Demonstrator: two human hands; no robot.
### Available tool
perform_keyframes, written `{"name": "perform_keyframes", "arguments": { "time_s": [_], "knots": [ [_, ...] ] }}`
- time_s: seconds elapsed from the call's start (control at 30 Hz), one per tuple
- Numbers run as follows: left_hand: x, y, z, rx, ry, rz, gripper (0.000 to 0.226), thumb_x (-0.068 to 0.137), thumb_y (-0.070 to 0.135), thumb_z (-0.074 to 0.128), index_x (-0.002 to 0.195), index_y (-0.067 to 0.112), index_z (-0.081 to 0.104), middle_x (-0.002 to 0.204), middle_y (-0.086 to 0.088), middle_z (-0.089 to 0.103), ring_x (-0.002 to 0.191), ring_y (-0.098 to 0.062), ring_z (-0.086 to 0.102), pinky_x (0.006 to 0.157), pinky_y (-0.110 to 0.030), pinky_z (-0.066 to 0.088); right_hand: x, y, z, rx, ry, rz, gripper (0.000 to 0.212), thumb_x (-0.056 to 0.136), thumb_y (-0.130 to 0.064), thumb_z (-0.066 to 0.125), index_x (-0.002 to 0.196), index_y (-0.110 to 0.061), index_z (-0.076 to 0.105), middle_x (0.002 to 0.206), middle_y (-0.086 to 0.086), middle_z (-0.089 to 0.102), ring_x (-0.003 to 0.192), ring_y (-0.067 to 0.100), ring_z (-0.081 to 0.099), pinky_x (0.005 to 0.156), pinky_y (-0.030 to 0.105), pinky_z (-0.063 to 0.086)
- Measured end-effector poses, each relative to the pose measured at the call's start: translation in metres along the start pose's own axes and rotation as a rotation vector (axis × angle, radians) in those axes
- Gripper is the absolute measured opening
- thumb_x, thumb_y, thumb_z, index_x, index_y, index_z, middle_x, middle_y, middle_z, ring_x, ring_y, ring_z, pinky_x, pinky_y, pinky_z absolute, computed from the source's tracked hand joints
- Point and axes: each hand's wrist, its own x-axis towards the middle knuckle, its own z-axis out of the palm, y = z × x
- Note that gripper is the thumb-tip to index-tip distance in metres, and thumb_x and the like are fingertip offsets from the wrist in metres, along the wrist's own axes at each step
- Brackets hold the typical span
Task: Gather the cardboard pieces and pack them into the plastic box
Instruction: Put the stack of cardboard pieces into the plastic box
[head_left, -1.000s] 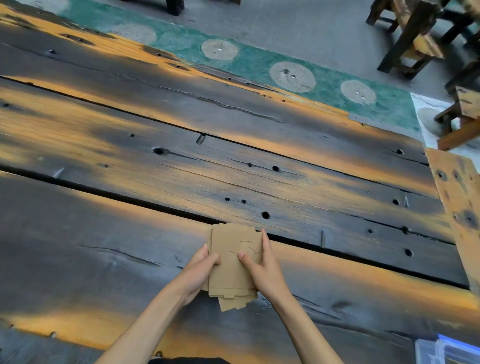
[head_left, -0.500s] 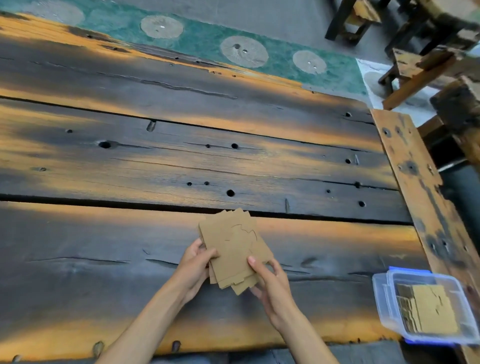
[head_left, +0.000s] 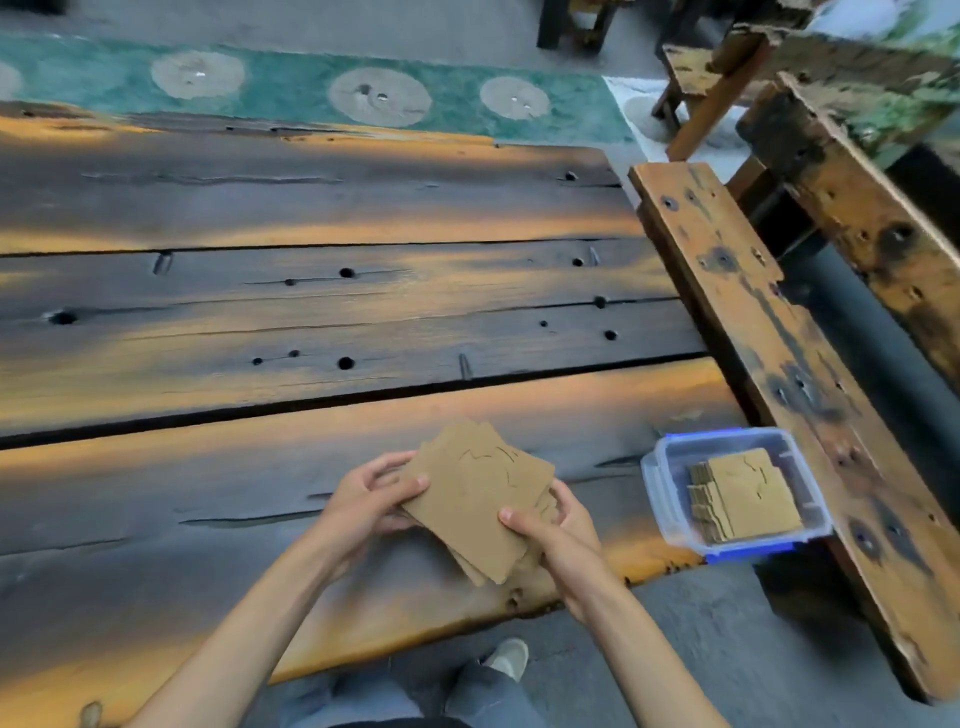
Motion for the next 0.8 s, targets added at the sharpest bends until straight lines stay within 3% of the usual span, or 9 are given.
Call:
{"name": "perform_keyframes", "arguments": {
  "time_s": [0.07,0.23,0.33,0.5,0.57,0.67,0.73,0.8],
  "knots": [
    [0.001,-0.005,0.032,0.111,-0.017,-0.01,0.032,0.09,0.006,0.073,0.121,0.011,0.068,0.109,-0.011,0.08,0.08,-0.012,0.076,0.065,-0.028,0.064,-0.004,-0.003,-0.034,-0.018,0.072,-0.017,0.065,0.063,-0.014,0.088,0.122,-0.019,0.062,0.109,0.005,0.08,0.1,0.018,0.076,0.074,0.024,0.06],
    [0.008,-0.021,0.113,0.211,-0.055,-0.017,0.031,0.088,0.002,0.074,0.118,0.002,0.066,0.105,-0.017,0.08,0.086,-0.022,0.076,0.083,-0.045,0.062,-0.013,-0.007,-0.111,-0.01,0.203,-0.033,0.069,0.069,-0.006,0.091,0.125,-0.023,0.055,0.099,0.001,0.08,0.086,0.007,0.076,0.063,0.018,0.056],
    [0.014,-0.033,0.161,0.269,-0.09,-0.026,0.03,0.088,0.004,0.075,0.116,0.003,0.064,0.11,-0.019,0.078,0.086,-0.021,0.075,0.083,-0.045,0.059,-0.014,-0.009,-0.158,0.017,0.285,-0.046,0.073,0.068,-0.005,0.091,0.129,-0.019,0.053,0.108,0.006,0.075,0.078,0.001,0.074,0.059,0.015,0.054],
    [0.03,-0.047,0.227,0.335,-0.132,-0.026,0.027,0.088,0.004,0.074,0.114,0.006,0.065,0.115,-0.016,0.075,0.091,-0.021,0.074,0.09,-0.057,0.058,-0.009,-0.01,-0.223,-0.003,0.346,-0.07,0.07,0.077,-0.001,0.086,0.136,-0.017,0.052,0.117,0.002,0.07,0.095,0.008,0.071,0.078,0.027,0.058],
    [0.036,-0.052,0.252,0.37,-0.142,-0.017,0.031,0.088,0.003,0.073,0.116,0.011,0.065,0.11,-0.012,0.074,0.09,-0.02,0.073,0.09,-0.059,0.058,-0.007,-0.013,-0.248,-0.039,0.363,-0.072,0.071,0.075,0.0,0.087,0.136,-0.016,0.053,0.116,0.002,0.069,0.095,0.006,0.07,0.076,0.021,0.058],
    [0.05,-0.057,0.292,0.415,-0.163,-0.008,0.044,0.087,0.004,0.074,0.125,0.019,0.059,0.106,-0.011,0.07,0.091,-0.019,0.073,0.084,-0.052,0.062,-0.001,-0.021,-0.287,-0.087,0.385,-0.067,0.068,0.075,-0.002,0.088,0.132,-0.019,0.055,0.111,-0.004,0.065,0.086,-0.007,0.068,0.065,0.008,0.052],
    [0.059,-0.058,0.315,0.443,-0.179,0.0,0.048,0.086,0.006,0.074,0.127,0.02,0.056,0.106,-0.009,0.069,0.094,-0.019,0.072,0.074,-0.04,0.064,0.005,-0.031,-0.308,-0.174,0.39,-0.066,0.067,0.076,-0.011,0.089,0.133,-0.024,0.055,0.118,-0.005,0.059,0.101,-0.002,0.062,0.07,0.011,0.048],
    [0.071,-0.058,0.338,0.492,-0.179,0.017,0.047,0.084,0.007,0.076,0.125,0.02,0.056,0.109,-0.011,0.068,0.097,-0.02,0.072,0.071,-0.036,0.063,0.013,-0.045,-0.33,-0.276,0.376,-0.073,0.071,0.076,-0.017,0.089,0.136,-0.028,0.054,0.12,-0.009,0.056,0.101,0.001,0.057,0.067,0.011,0.047]
  ]
}}
